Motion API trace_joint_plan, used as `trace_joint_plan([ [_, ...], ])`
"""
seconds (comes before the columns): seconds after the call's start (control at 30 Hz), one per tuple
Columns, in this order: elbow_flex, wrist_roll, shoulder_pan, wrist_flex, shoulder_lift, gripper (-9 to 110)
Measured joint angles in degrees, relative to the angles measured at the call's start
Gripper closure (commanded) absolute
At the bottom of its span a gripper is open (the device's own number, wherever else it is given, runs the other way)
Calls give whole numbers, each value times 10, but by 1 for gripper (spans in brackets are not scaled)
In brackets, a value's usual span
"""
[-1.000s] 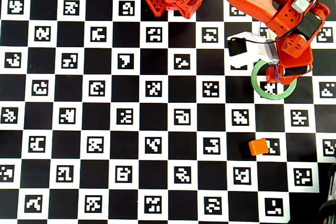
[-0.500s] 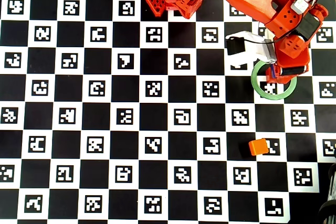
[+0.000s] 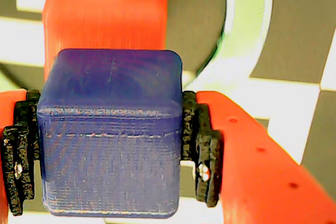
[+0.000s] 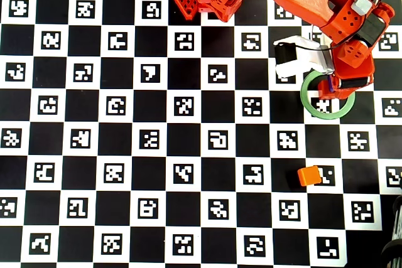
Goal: Grab the red cube then put it in the green circle then put the blue cube on top and finally the orange cube on top
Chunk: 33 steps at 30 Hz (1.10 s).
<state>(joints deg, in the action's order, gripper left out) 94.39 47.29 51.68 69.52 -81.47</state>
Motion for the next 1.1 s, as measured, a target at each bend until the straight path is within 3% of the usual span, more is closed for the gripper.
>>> trace_joint_plan([
  [0.67,2,5,-10,-4,11,98],
  [1.1,2,17,16,3,12,71],
])
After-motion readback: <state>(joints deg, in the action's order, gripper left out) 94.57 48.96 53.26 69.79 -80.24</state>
